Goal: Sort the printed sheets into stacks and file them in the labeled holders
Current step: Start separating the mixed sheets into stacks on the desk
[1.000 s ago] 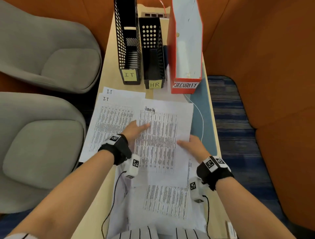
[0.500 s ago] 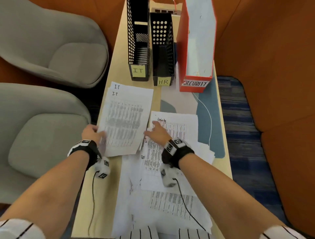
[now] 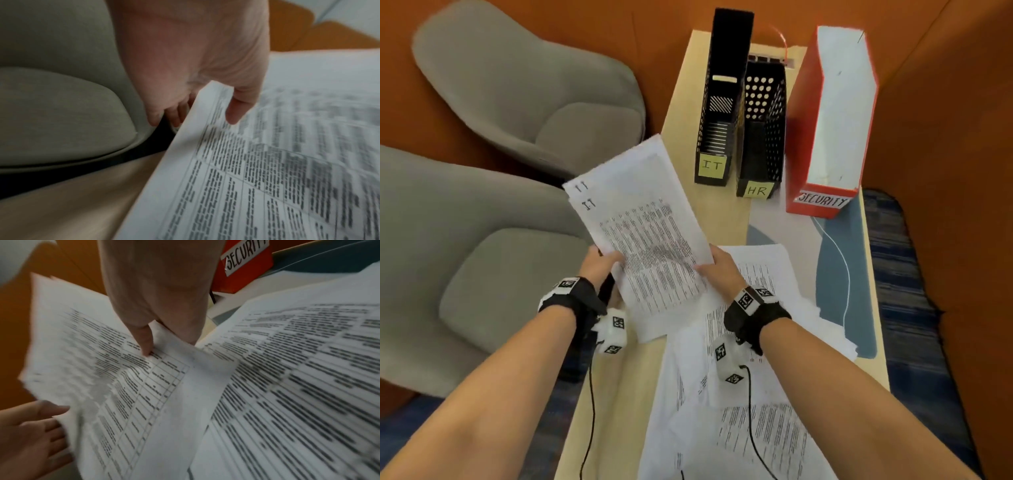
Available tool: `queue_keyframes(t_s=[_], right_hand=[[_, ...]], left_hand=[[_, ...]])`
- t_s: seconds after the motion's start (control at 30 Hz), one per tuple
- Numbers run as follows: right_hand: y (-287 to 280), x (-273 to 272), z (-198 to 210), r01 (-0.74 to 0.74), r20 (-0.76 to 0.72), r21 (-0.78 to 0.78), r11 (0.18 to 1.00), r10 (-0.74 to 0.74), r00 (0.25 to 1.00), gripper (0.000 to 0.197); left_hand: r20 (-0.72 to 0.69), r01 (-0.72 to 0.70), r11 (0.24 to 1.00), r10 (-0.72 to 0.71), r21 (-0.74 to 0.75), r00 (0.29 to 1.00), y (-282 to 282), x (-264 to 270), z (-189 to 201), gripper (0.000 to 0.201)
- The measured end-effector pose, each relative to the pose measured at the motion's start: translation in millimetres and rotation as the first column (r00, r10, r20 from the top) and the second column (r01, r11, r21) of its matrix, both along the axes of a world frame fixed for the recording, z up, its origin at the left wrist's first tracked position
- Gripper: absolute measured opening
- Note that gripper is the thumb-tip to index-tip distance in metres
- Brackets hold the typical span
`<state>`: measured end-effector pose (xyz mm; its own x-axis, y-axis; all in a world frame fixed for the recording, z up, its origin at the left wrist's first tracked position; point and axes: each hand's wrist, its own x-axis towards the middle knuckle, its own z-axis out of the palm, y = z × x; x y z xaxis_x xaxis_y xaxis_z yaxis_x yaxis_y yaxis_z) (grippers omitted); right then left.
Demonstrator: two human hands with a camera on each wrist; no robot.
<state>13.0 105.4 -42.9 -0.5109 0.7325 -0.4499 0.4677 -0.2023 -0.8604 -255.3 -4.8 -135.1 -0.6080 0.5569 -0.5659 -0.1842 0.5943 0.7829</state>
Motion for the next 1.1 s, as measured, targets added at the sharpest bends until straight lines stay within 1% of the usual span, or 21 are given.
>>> queue_keyframes(t_s=[0.03,0.07,0.17,0.2,0.27,0.33,0.37,0.43,0.5,0.57,0.63,0.7,0.73,0.8,0.83,0.87,0.93,0.97,1.0,1.03,1.1], right_hand=[[3,0,9,0.03,-0.079,0.008,1.0,-0.029,0.996,0.037],[7,-2,19,0.044,-0.143,0.022,0.999,-0.04,0.989,0.031],[19,-10,51,0.065,-0.287,0.079,0.995,-0.039,0.957,0.018],[23,-14,55,0.096,-0.303,0.087,0.992,-0.066,0.951,0.018],[27,-17,56,0.138,-0.296,0.088,0.986,-0.107,0.949,0.017],[30,-18,44,0.09,-0.281,0.065,0.994,-0.068,0.957,0.044],[28,-18,38,0.059,-0.237,0.031,0.998,-0.05,0.97,0.055],[25,-16,12,0.007,-0.092,-0.016,1.0,-0.008,0.996,0.066],[22,-13,-13,-0.021,0.044,-0.014,1.0,0.022,0.999,0.065],[14,-15,-10,0.036,0.116,0.017,0.999,-0.038,0.992,0.046],[12,-18,-2,0.101,0.132,0.065,0.993,-0.109,0.985,0.036],[12,-20,3,0.065,0.163,0.108,0.992,-0.083,0.983,0.037],[13,-22,5,0.009,0.222,0.13,0.991,-0.038,0.974,0.037],[12,-22,1,-0.183,0.396,0.12,0.976,0.122,0.91,0.042],[10,-18,-1,-0.294,0.469,0.07,0.953,0.228,0.853,0.048],[5,-13,-7,-0.402,0.52,0.016,0.915,0.336,0.785,0.059],[-8,1,-20,-0.582,0.609,-0.1,0.807,0.513,0.605,0.082],[-18,9,-25,-0.64,0.654,-0.14,0.755,0.556,0.513,0.086],[-27,17,-33,-0.683,0.689,-0.147,0.716,0.569,0.449,0.088],[-37,24,-37,-0.713,0.713,-0.137,0.688,0.568,0.411,0.089],[-53,35,-40,-0.75,0.735,-0.1,0.654,0.556,0.387,0.093]], left_hand=[[-0.003,-0.047,0.995,0.048,0.093,0.999,9,-6,9,0.058],[-0.036,-0.076,0.98,0.084,0.182,0.996,16,6,51,0.055],[-0.138,-0.106,0.907,0.176,0.407,0.975,38,27,127,0.027],[-0.173,-0.108,0.878,0.21,0.466,0.962,42,36,146,0.021],[-0.19,-0.126,0.842,0.261,0.525,0.947,43,46,156,0.02],[-0.261,-0.087,0.868,0.241,0.489,0.935,37,51,147,0.027],[-0.274,-0.058,0.889,0.201,0.454,0.941,34,56,141,0.03],[-0.245,0.015,0.939,0.074,0.344,0.967,29,67,124,0.032],[-0.188,0.121,0.979,-0.089,0.164,0.978,25,76,107,0.022],[-0.132,0.14,0.99,-0.135,0.031,0.982,23,77,85,0.017],[-0.174,0.09,0.996,-0.093,-0.025,0.98,21,71,71,0.02],[-0.254,0.094,0.991,-0.114,-0.092,0.96,21,62,62,0.018],[-0.289,0.125,0.976,-0.173,-0.176,0.942,21,57,57,0.021],[-0.31,0.163,0.918,-0.284,-0.362,0.907,19,49,49,0.028],[-0.307,0.16,0.895,-0.304,-0.416,0.902,18,45,46,0.029],[-0.306,0.154,0.881,-0.312,-0.447,0.9,16,43,43,0.03],[-0.304,0.17,0.855,-0.35,-0.489,0.886,13,42,43,0.029],[-0.307,0.186,0.843,-0.376,-0.504,0.874,11,43,41,0.028],[-0.308,0.2,0.834,-0.397,-0.514,0.865,10,45,40,0.028],[-0.318,0.205,0.834,-0.406,-0.513,0.857,9,47,38,0.027],[-0.353,0.183,0.844,-0.395,-0.504,0.848,10,50,36,0.027]])
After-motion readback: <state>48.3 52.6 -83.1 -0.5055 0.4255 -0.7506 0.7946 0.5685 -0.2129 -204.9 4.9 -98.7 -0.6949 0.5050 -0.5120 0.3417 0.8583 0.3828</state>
